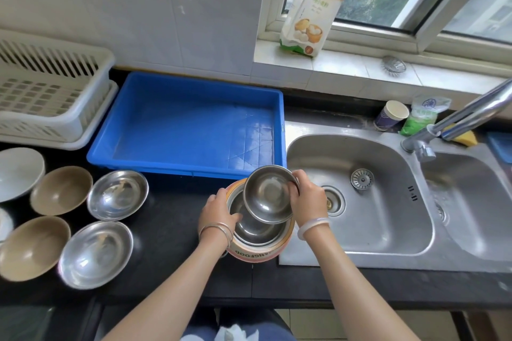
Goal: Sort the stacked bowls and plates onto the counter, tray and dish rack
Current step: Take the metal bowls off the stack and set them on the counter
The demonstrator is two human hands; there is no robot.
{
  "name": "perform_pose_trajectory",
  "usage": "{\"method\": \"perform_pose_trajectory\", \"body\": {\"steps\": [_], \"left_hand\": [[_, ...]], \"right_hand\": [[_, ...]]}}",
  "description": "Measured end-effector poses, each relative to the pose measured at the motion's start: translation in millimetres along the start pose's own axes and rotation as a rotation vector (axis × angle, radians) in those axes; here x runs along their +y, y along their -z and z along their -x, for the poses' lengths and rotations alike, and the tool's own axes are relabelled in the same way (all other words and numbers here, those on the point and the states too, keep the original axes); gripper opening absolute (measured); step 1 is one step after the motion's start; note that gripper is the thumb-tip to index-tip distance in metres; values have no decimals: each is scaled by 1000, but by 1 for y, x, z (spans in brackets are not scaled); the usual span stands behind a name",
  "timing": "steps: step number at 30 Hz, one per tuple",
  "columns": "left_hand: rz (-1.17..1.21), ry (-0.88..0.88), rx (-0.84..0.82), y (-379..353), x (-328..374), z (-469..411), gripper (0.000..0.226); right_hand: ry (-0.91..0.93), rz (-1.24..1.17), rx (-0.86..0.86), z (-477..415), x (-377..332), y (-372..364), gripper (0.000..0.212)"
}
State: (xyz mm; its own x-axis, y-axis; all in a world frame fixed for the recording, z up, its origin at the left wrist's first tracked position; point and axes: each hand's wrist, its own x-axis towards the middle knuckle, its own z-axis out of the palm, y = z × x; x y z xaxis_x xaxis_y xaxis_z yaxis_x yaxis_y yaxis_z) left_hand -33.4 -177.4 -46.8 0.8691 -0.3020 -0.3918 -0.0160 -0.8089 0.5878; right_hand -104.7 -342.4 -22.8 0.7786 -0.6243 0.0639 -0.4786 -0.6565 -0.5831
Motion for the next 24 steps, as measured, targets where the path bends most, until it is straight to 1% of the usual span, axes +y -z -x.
{"method": "perform_pose_trajectory", "body": {"steps": [4,7,8,11,12,14,16,18,21,24], "left_hand": [[-78,-6,70,-1,6,1,25],[-113,-6,73,0,9,-2,23],[-118,-16,70,1,9,-3,25],[-122,-42,52,1,10,-1,44],[-119,-42,49,1,11,1,46],[-106,-55,72,4,13,6,36],[-90,-97,151,6,14,9,24],[-83,-133,233,9,16,9,17],[-26,-120,246,16,21,9,13],[51,-98,268,29,20,10,12]], "right_hand": [[-8,-24,18,2,1,2,10],[-23,-16,23,3,4,2,9],[-29,-19,25,3,5,3,9],[-59,-31,51,3,7,7,8],[-67,-36,61,2,8,9,7],[-79,-58,63,0,8,13,7],[-75,-79,56,-1,7,16,6],[-67,-93,50,-1,5,20,6],[-71,-138,44,-2,-2,25,6],[-92,-235,53,-5,-13,33,6]]}}
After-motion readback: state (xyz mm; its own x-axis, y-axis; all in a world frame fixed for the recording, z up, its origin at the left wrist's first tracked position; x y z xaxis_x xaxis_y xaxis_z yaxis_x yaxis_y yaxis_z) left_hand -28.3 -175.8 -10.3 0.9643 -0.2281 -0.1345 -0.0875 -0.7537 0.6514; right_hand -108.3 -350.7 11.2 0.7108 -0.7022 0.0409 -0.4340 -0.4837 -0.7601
